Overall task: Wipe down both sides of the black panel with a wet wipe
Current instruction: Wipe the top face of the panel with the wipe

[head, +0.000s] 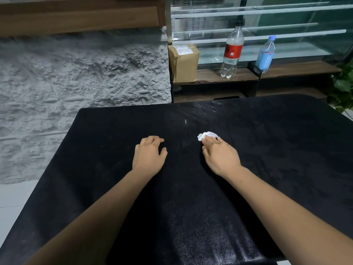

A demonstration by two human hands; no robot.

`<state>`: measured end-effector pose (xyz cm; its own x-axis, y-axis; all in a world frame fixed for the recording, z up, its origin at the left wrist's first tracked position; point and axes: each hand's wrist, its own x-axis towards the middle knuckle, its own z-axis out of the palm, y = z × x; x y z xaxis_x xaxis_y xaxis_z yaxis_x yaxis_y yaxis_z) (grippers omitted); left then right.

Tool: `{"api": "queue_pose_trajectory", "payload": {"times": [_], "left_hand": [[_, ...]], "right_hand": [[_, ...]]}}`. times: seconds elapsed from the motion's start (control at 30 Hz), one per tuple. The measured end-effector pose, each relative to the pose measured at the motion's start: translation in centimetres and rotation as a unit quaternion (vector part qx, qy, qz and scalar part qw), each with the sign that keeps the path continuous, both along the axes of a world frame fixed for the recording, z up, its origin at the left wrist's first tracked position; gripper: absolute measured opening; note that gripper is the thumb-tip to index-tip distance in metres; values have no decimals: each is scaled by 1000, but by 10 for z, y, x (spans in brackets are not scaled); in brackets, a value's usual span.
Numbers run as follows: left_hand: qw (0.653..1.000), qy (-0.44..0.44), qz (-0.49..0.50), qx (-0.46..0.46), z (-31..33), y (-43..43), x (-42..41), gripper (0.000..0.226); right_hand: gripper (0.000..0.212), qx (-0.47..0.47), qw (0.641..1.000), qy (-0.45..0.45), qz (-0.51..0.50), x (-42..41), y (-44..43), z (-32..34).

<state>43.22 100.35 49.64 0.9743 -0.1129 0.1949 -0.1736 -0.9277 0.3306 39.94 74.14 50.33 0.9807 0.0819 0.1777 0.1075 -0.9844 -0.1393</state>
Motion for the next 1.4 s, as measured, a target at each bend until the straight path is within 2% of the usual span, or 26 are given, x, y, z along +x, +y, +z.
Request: {"api": "queue_pose_trajectory", "payload": {"times": [0.13, 0.37, 0.6, 1.13, 1.4], "left_hand": [[1000, -1, 0, -1, -1, 1, 4, 42], [1000, -10, 8, 2, -3, 6, 12, 39], [1000, -15, 13, -1, -5, 10, 22, 38], [1000, -17, 11, 9, -4, 1, 47, 40], [1000, -24, 15, 10, -9, 6, 66, 42]], "right_hand": [[28, 20, 999, -7, 26, -1, 29, -2], [34, 45, 991, 3, 130, -11, 85, -2], [38, 26, 985, 18, 169, -4, 82, -2], [33, 11, 998, 52, 32, 42, -26, 14], [30, 3, 998, 56, -10, 61, -43, 9]]}}
